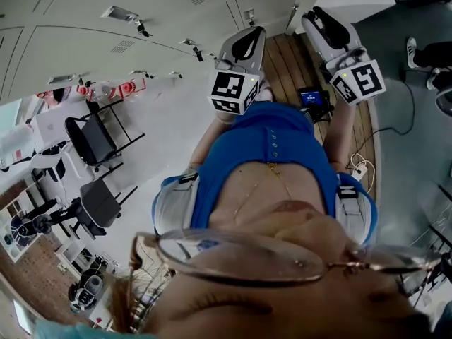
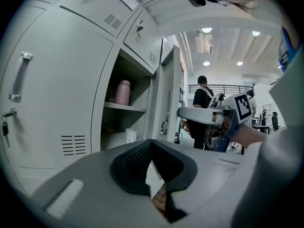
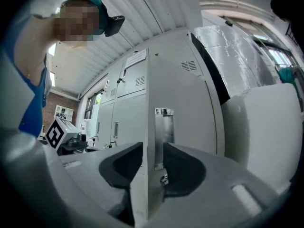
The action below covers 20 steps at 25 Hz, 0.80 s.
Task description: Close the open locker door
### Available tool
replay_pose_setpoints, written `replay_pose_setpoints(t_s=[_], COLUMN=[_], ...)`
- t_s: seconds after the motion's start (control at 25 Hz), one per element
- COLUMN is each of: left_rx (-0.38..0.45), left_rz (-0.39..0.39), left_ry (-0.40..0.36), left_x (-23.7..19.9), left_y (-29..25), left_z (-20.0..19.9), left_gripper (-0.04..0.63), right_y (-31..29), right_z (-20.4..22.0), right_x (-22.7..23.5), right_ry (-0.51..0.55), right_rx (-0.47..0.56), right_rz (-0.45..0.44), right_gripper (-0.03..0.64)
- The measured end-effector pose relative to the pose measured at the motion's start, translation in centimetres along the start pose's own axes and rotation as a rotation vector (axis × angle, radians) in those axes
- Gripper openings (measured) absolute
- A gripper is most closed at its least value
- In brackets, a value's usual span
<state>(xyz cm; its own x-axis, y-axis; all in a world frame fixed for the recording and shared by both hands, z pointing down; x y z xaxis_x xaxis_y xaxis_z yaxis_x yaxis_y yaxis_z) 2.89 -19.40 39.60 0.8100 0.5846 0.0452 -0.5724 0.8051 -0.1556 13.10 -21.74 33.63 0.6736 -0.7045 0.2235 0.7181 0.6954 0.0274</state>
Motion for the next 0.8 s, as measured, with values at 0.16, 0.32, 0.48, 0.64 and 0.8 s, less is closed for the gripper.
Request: replay_pose_setpoints(t_s=[0.16,0.32,0.48,0.64,0.8], left_rx=[0.004,0.001,-0.003,0.0,-0.003], left_rz=[0.008,0.003,0.001,-0.014,-0.031], left_ry=[0.002,0.003,0.008,0.009,0.01], left_x=[-1.1,-2.1,-2.9,-4.0,-5.3], left_y=[-0.7,-1.1,-1.3,-1.4,-1.4], left_z=[-0.1,0.2,0.6,0.5,0.6], left_gripper=[-0.002,-0.002,-0.002,-0.002,-0.002], right_y=[-1.0,-1.9,-3.3,-5.0,-6.8], right_z=[0.1,0.3,0.7,0.9,1.1], right_x=[0.3,0.4,0.1,-0.5,-1.0], right_ry=[0.008,0.004,0.023,0.029,0.013], right_rx=[-0.014,-0.016,-0.026,-0.036,-0.032], right_rz=[-0.035,-0.062,-0.094,-0.13,-0.164], right_gripper=[0.13,0.13,0.132,0.121,0.115])
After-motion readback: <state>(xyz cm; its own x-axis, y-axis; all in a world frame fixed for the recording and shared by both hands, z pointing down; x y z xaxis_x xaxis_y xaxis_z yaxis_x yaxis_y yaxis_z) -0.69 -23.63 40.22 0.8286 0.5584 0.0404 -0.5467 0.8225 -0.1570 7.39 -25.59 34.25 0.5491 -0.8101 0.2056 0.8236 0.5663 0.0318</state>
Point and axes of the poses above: the fingertips, and each gripper's own axes: y backward along the fingers, x to its right, z out of its underside, the point moved 1 cm from there along y, backward along the fingers, and after that the axes turned 12 degrees about -y, right-handed, at the moved point
